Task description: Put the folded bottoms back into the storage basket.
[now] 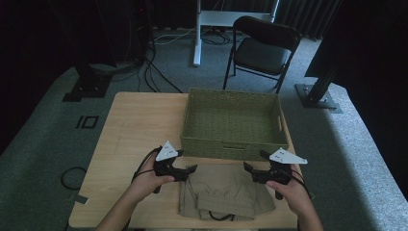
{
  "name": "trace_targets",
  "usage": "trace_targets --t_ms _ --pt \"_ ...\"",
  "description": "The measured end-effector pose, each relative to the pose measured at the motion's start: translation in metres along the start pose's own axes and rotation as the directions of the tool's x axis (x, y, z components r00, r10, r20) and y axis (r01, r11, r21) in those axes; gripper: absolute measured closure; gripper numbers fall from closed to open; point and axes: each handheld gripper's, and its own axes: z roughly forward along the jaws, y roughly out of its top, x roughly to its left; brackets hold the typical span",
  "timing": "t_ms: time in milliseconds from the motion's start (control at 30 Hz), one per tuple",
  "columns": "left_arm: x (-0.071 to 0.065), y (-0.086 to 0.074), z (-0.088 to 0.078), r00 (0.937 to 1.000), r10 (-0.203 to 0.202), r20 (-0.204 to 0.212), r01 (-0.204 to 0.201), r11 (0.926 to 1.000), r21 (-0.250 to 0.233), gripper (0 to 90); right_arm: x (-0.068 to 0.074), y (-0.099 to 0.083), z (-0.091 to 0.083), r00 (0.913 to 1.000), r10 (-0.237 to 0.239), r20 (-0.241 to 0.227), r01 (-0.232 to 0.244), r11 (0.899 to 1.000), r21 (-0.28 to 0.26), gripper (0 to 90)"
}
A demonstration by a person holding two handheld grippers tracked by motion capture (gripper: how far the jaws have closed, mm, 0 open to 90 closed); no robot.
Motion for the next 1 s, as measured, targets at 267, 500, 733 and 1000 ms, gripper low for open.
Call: trace_targets --t_ms 267,500,733,1000 --pt "-0.005 -0.014 0.009 0.9999 -0.016 0.000 0.016 0.9995 0.028 19.9 0.000 -0.027 0.010 0.9998 -0.017 -0.012 0.018 0.999 0.042 16.5" --pt "-0.009 -0.030 0.025 0.9992 -0.041 0.004 0.040 0.9958 0.082 19.9 -0.009 -0.051 0.022 0.9994 0.035 0.007 -0.035 0.995 0.097 16.5" --pt "-0.008 -0.042 0.036 0.9982 -0.051 -0.031 0.055 0.9863 0.155 19.9 -0.015 -0.065 0.029 0.9980 0.055 0.032 -0.059 0.987 0.150 16.5" --pt "-0.007 -0.053 0.045 0.9962 -0.047 -0.073 0.060 0.9805 0.187 18.7 -0.017 -0.072 0.038 0.9975 0.053 0.046 -0.061 0.979 0.194 16.5"
